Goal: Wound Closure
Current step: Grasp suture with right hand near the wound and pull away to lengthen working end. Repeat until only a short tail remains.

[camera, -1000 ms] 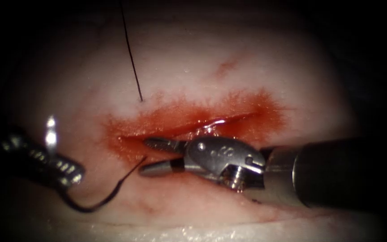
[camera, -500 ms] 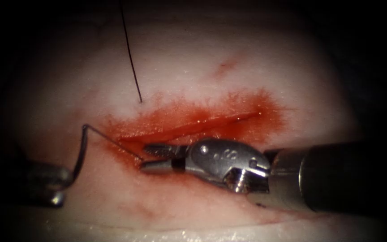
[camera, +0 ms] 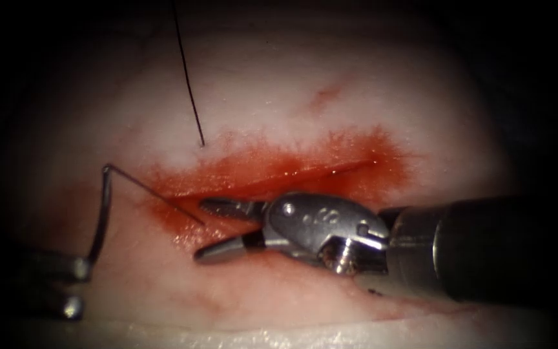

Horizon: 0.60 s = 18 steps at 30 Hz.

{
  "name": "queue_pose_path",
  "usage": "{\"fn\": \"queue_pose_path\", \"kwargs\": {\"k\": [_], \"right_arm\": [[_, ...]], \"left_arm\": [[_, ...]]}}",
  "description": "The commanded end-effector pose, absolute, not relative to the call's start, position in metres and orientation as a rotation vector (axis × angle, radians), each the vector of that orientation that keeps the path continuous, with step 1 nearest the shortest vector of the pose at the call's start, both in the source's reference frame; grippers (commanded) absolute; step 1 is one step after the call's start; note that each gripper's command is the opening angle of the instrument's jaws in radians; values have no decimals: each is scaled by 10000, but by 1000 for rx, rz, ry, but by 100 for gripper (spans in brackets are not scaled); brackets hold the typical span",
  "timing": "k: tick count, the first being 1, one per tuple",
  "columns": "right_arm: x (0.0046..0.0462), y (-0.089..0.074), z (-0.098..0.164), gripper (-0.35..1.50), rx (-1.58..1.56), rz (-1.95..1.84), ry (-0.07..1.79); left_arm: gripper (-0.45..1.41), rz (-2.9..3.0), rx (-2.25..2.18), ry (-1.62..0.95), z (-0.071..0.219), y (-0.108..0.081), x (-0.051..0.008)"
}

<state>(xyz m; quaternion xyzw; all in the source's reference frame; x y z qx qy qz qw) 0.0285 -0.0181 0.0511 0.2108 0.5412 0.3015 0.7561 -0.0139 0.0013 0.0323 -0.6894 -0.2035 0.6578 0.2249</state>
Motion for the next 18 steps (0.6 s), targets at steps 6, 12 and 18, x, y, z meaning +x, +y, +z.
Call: {"fn": "queue_pose_path", "kwargs": {"k": [6, 12, 18], "right_arm": [[303, -177, 502, 88, 456, 658, 1187], [305, -185, 508, -35, 450, 644, 1170], [295, -187, 513, -35, 460, 684, 1116]], "left_arm": [[-45, 1827, -1896, -556, 339, 11, -147], [-45, 1826, -1899, -561, 340, 12, -144], [-45, 1831, -1904, -561, 337, 11, -139]]}}
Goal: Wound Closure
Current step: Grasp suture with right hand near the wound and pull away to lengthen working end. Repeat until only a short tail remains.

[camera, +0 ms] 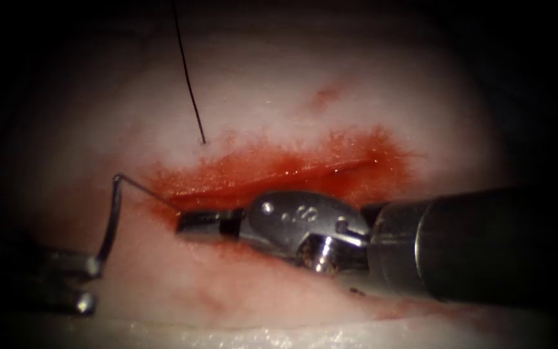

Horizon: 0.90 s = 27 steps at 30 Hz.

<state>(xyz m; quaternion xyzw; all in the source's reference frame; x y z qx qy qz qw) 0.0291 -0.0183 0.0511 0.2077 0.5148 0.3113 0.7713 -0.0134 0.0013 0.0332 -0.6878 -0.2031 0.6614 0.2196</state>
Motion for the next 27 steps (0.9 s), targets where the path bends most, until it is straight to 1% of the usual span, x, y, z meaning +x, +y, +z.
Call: {"fn": "queue_pose_path", "kwargs": {"k": [1, 7, 11, 21, 24, 25, 26, 27], "right_arm": [[293, -188, 512, -35, 480, 707, 1112], [281, -208, 484, -35, 553, 757, 1104], [279, -222, 450, -35, 573, 771, 1133], [297, -258, 376, -35, 629, 764, 1156], [298, -257, 366, -35, 601, 738, 1196], [297, -254, 365, -28, 574, 711, 1212], [297, -251, 364, 5, 556, 689, 1217], [296, -248, 364, 32, 546, 676, 1220]], "left_arm": [[-45, 1831, -1907, -563, 337, 10, -139], [-45, 1826, -1913, -579, 339, -3, -140], [-45, 1827, -1917, -583, 341, -16, -144], [-45, 1823, -1920, -608, 336, -48, -147], [-45, 1824, -1922, -614, 331, -52, -143], [-45, 1823, -1923, -618, 329, -53, -140], [-45, 1822, -1924, -622, 327, -52, -138], [-45, 1822, -1920, -621, 326, -51, -135]]}}
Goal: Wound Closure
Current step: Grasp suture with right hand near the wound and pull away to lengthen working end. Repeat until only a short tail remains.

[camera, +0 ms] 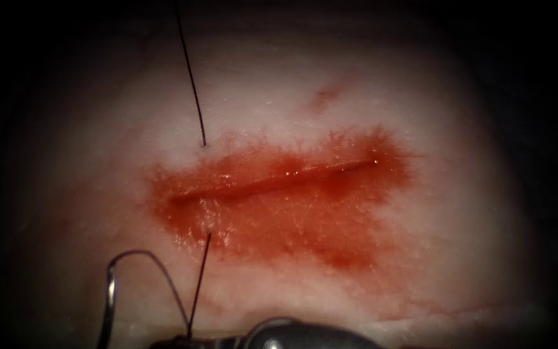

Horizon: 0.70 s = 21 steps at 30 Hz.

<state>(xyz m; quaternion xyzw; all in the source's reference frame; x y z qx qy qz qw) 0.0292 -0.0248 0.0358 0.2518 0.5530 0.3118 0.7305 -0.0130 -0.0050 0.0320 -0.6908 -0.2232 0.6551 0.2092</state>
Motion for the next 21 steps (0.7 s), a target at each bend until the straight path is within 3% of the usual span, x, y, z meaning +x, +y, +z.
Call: {"fn": "queue_pose_path", "kwargs": {"k": [1, 3, 8, 21], "right_arm": [[295, -243, 364, 68, 533, 660, 1224], [291, -231, 366, 101, 498, 619, 1231], [286, -217, 372, 123, 460, 580, 1236], [273, -183, 422, 126, 292, 429, 1132]], "left_arm": [[-45, 1824, -1910, -618, 324, -49, -131], [-45, 1821, -1880, -601, 322, -40, -116], [-45, 1795, -1856, -578, 320, -24, -97], [-45, 1744, -1803, -445, 342, 27, -69]]}}
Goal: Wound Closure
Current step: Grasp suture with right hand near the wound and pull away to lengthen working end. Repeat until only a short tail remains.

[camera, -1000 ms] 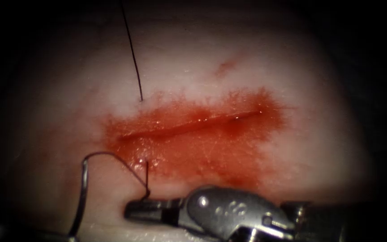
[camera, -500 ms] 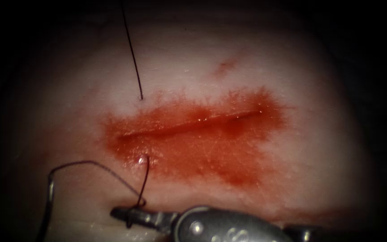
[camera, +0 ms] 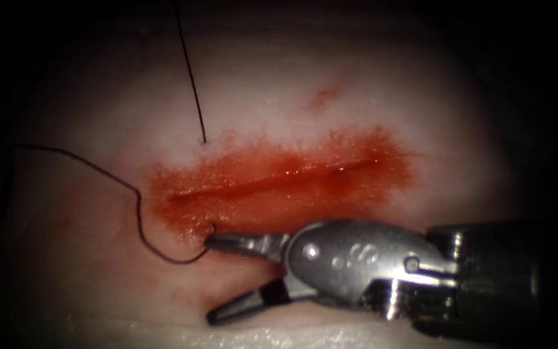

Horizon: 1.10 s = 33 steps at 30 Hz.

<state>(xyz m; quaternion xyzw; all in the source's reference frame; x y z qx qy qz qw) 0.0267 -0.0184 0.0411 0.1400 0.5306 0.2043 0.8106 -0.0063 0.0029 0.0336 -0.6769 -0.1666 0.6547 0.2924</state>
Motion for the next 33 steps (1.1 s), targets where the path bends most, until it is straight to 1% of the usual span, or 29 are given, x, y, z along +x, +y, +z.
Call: {"fn": "queue_pose_path", "kwargs": {"k": [1, 6, 16, 18, 19, 20, 21, 22, 23, 24, 29, 33], "right_arm": [[273, -183, 422, 126, 292, 429, 1132], [279, -179, 444, 125, 260, 413, 1112], [298, -180, 475, 108, 233, 389, 1082], [298, -179, 474, 86, 234, 390, 1082], [297, -178, 474, 68, 233, 392, 1084], [296, -177, 474, 54, 231, 395, 1089], [294, -176, 474, 0, 237, 407, 1090], [294, -176, 474, 0, 237, 407, 1090], [293, -176, 474, -23, 239, 406, 1091], [291, -176, 475, -35, 253, 433, 1086], [288, -177, 469, -35, 370, 611, 1060], [281, -190, 456, -35, 420, 632, 1025]], "left_arm": [[-45, 1744, -1803, -445, 342, 27, -69], [-45, 1748, -1788, -428, 353, 34, -67], [-45, 1749, -1781, -410, 366, 40, -62], [-45, 1750, -1781, -410, 366, 39, -61], [-45, 1748, -1782, -407, 366, 39, -61], [-45, 1748, -1782, -408, 366, 39, -60], [-45, 1748, -1780, -407, 366, 40, -60], [-45, 1748, -1780, -407, 366, 40, -60], [-45, 1748, -1780, -407, 366, 40, -60], [-45, 1748, -1779, -407, 366, 40, -60], [-45, 1748, -1778, -405, 367, 40, -61], [-45, 1747, -1779, -400, 370, 40, -61]]}}
